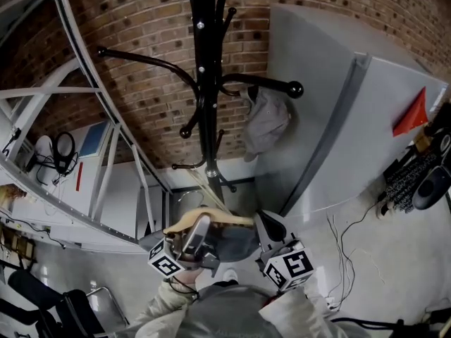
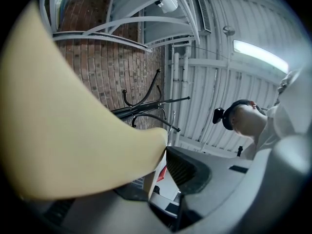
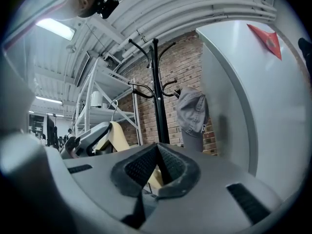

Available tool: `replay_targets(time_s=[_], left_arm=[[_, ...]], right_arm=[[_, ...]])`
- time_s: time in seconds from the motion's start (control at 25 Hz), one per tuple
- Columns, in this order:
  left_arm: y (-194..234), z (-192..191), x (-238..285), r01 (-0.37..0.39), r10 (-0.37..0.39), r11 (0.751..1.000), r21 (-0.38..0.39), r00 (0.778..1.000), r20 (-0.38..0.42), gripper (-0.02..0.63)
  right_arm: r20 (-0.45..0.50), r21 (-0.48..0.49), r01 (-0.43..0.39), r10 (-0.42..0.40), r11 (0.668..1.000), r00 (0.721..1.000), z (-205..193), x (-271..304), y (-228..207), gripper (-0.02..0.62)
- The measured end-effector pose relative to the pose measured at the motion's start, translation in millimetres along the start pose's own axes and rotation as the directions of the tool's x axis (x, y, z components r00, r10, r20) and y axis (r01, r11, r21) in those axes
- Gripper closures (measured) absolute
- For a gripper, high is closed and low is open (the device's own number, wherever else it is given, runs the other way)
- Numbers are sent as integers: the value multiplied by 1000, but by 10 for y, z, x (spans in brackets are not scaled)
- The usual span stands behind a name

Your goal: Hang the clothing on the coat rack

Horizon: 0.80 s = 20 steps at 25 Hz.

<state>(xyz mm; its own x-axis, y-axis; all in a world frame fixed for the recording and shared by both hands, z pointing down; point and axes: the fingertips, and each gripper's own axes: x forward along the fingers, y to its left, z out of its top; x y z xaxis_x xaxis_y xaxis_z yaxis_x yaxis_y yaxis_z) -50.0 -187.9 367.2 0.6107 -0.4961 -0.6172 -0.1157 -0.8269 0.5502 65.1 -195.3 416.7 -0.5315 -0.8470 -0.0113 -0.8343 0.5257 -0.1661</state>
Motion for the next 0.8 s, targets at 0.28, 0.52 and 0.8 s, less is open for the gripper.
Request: replay_targets(time_s=[0.28, 0.52, 0.8], left_arm=[[134, 186, 123, 56, -57, 998, -13, 998, -24, 502], [208, 274, 134, 80, -81, 997, -19, 996, -29, 502], [267, 265, 242, 90, -90, 996, -9, 995, -31, 502]], right_arm=[[28, -11, 46, -45, 999, 999, 44, 287, 79, 571], [41, -30, 70, -69, 997, 997, 78, 391, 109, 571], [47, -30, 68, -67, 997, 997, 118, 465, 38, 571]])
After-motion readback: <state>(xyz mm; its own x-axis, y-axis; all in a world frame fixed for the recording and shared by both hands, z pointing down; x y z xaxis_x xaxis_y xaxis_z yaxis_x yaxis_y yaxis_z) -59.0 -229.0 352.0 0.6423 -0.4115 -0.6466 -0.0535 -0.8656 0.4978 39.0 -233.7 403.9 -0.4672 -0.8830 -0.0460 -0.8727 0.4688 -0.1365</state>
